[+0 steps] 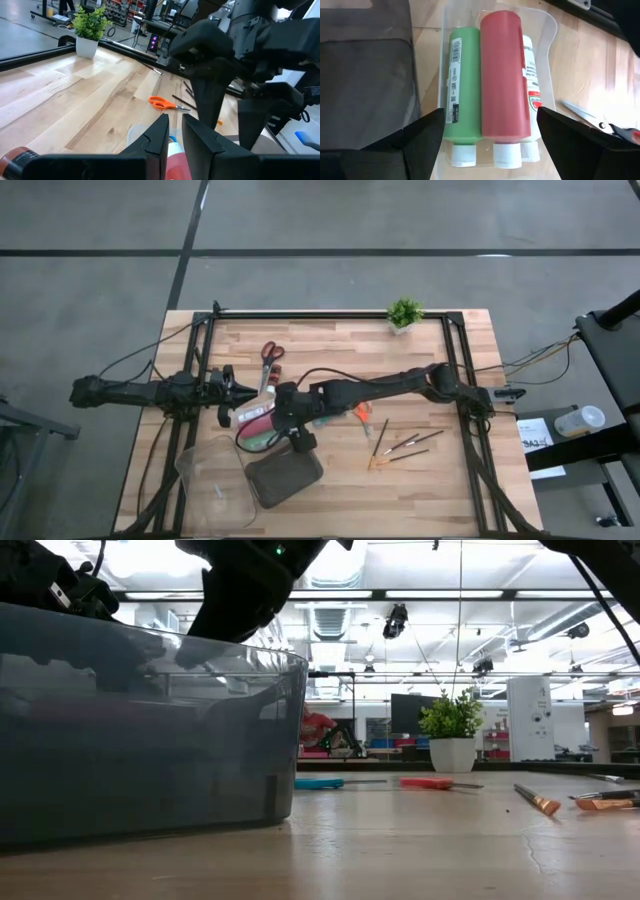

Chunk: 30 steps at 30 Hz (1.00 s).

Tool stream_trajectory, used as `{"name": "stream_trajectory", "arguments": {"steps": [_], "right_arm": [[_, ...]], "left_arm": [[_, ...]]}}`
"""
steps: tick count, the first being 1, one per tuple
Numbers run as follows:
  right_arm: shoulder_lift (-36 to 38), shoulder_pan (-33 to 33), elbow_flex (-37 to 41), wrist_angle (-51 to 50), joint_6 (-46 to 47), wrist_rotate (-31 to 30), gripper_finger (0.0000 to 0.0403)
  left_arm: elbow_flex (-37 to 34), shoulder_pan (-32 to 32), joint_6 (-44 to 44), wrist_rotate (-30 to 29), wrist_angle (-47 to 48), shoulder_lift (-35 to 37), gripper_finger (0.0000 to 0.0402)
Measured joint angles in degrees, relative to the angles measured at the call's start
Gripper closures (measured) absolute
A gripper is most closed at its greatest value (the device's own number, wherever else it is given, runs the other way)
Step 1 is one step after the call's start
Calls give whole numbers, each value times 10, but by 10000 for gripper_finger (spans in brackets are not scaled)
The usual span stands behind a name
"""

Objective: Pick & Place Paint Supplies
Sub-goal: Put the brown paint bottle into the top transparent bin

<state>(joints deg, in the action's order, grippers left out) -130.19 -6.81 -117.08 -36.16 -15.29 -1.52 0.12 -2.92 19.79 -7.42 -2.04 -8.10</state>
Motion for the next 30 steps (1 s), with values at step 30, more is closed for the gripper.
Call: {"name": "stream_trajectory", "arguments": {"steps": [30], "right_arm": [[305,7,561,526,53,-64,91]], "left_arm": [[0,0,0,0,0,-10,340]]}}
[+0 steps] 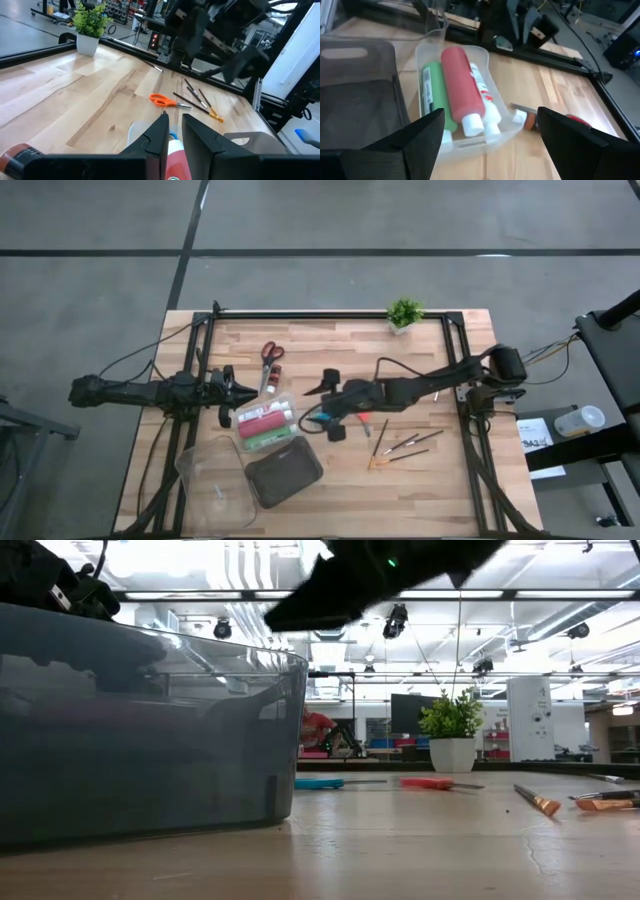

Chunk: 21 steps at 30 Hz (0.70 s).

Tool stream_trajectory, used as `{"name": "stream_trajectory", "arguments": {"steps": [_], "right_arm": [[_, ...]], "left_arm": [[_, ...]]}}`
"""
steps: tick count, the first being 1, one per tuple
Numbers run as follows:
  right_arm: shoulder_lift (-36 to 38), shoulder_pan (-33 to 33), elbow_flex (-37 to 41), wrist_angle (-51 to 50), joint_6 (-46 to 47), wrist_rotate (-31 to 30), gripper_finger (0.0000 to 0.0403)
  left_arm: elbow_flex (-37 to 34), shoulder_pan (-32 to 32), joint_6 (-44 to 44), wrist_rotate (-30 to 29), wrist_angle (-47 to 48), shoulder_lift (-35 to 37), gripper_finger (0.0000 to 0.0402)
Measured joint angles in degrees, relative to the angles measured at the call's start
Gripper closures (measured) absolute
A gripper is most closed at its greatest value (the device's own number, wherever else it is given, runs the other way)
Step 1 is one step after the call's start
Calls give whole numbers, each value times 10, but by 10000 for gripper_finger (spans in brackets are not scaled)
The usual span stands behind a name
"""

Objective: Pick & Place Paint Supplies
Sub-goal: Put the brown paint bottle into the top transparent bin

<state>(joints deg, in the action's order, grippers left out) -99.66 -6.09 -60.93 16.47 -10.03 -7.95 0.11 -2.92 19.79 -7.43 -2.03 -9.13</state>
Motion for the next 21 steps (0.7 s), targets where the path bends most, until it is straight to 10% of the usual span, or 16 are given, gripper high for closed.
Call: {"name": "stream_trajectory", "arguments": {"steps": [10,21], "right_arm": [[4,37,70,86,2,-6,91],[2,138,77,119,24,156,91]], "left_arm": [[0,0,0,0,-1,-12,340],[0,0,0,0,0,-20,340]]}}
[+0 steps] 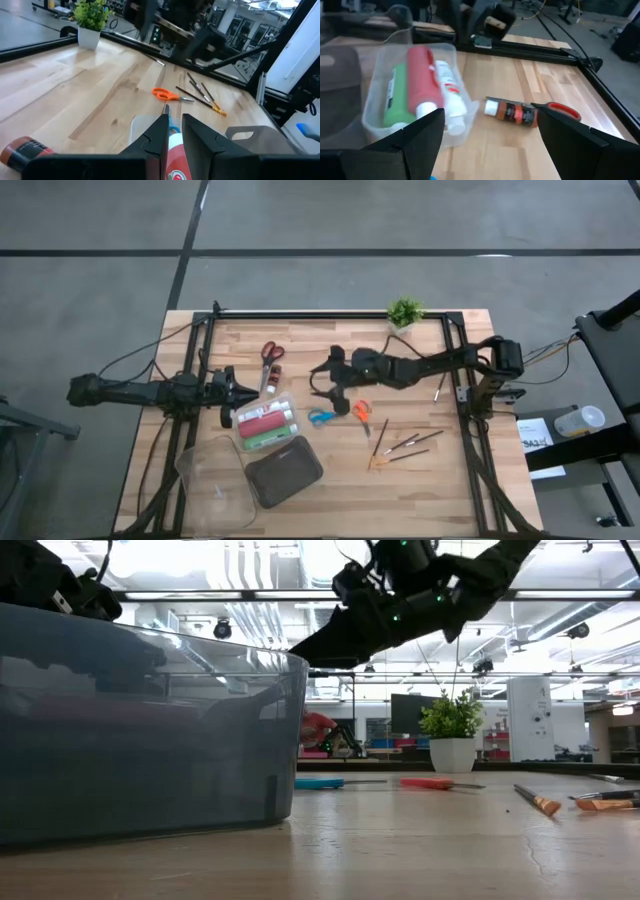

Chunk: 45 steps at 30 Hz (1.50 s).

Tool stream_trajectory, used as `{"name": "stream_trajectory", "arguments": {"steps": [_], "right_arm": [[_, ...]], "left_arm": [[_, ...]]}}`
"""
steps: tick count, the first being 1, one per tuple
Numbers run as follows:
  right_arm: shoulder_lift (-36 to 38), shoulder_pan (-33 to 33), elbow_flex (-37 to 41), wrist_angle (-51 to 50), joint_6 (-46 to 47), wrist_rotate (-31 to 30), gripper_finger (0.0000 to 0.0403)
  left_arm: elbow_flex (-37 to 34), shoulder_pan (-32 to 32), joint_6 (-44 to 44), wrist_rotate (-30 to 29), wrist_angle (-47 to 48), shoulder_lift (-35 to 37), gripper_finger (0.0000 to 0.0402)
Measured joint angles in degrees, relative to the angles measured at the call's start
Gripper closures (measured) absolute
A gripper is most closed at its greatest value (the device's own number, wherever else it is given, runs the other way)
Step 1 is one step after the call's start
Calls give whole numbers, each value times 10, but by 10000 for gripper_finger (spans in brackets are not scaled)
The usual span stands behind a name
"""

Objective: Pick & Place Paint Supplies
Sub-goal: Put the brown paint bottle into the top transparent bin

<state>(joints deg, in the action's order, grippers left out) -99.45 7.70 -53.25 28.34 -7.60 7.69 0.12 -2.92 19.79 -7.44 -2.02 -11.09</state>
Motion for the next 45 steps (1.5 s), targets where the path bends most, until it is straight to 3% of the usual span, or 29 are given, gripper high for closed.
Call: {"name": "stream_trajectory", "arguments": {"steps": [5,9,11,15,19,24,27,33,36,39,45], "right_arm": [[0,30,-67,-142,-3,16,91],[0,31,-130,-294,-108,17,92],[0,31,-153,-329,-166,32,92],[-1,48,-181,-334,-238,116,92],[-25,64,-223,-336,-202,161,92],[-74,67,-264,-333,-44,160,92],[-81,55,-232,-291,-13,161,92],[-50,52,-78,41,73,136,92],[-38,60,4,158,80,129,92],[-4,66,56,195,100,116,92],[95,82,139,177,80,52,92]], "left_arm": [[0,0,0,0,0,0,340],[0,0,0,0,0,0,340],[0,0,0,0,0,0,340],[0,0,0,0,0,0,340],[0,0,0,0,0,0,340],[0,0,0,0,0,-2,340],[0,0,0,0,0,-4,340],[0,0,0,0,0,-5,340],[0,0,0,0,-1,-8,340],[0,0,0,1,0,-12,340],[0,0,0,0,0,-15,340]]}}
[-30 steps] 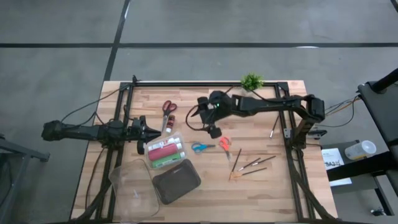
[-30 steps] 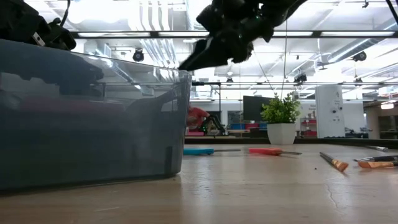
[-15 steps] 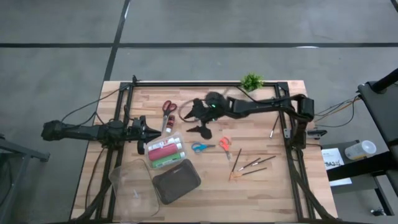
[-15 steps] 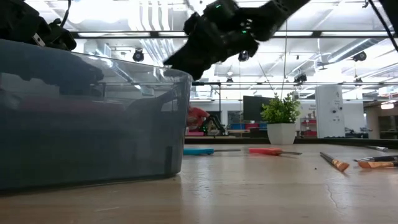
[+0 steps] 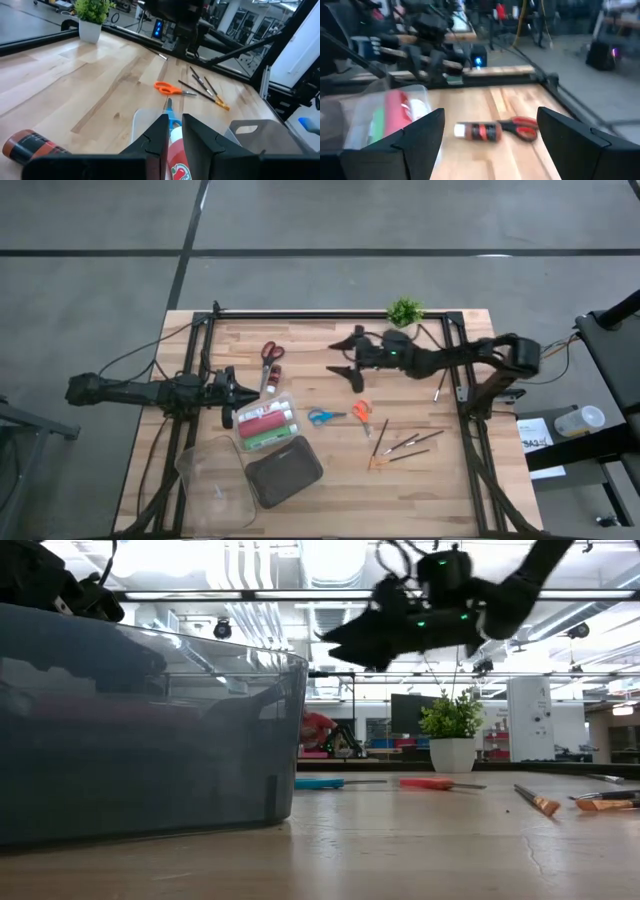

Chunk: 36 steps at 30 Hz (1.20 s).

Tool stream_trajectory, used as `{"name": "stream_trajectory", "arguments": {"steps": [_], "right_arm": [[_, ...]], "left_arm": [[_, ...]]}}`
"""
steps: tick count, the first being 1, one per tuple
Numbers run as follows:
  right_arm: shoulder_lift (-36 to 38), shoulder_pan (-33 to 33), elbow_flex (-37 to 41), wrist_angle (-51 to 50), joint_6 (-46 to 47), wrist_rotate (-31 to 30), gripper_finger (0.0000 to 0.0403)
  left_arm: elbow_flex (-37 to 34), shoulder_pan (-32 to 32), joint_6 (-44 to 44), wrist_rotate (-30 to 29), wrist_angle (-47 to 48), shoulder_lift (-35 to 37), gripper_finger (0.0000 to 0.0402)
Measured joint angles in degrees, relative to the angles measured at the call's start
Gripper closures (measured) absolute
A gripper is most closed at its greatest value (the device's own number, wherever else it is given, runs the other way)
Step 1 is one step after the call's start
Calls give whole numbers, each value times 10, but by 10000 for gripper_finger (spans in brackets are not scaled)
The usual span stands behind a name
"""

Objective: Pick & Place Paint Supplies
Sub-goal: Put the brown paint bottle into the top transparent bin

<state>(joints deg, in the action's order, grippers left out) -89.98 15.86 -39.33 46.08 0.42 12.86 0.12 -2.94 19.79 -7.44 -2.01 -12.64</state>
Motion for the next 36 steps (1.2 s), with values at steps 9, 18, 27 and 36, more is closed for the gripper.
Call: {"name": "stream_trajectory", "arguments": {"steps": [9,18,27,36], "right_arm": [[148,0,88,8,-8,-69,92],[169,-1,103,6,-5,-67,92],[169,-1,91,-9,-5,-68,92],[168,-1,88,-9,12,-70,92]], "left_arm": [[0,0,0,0,0,-4,340],[0,0,0,0,0,-15,340],[0,0,0,0,0,-15,340],[0,0,0,0,0,-15,340]]}}
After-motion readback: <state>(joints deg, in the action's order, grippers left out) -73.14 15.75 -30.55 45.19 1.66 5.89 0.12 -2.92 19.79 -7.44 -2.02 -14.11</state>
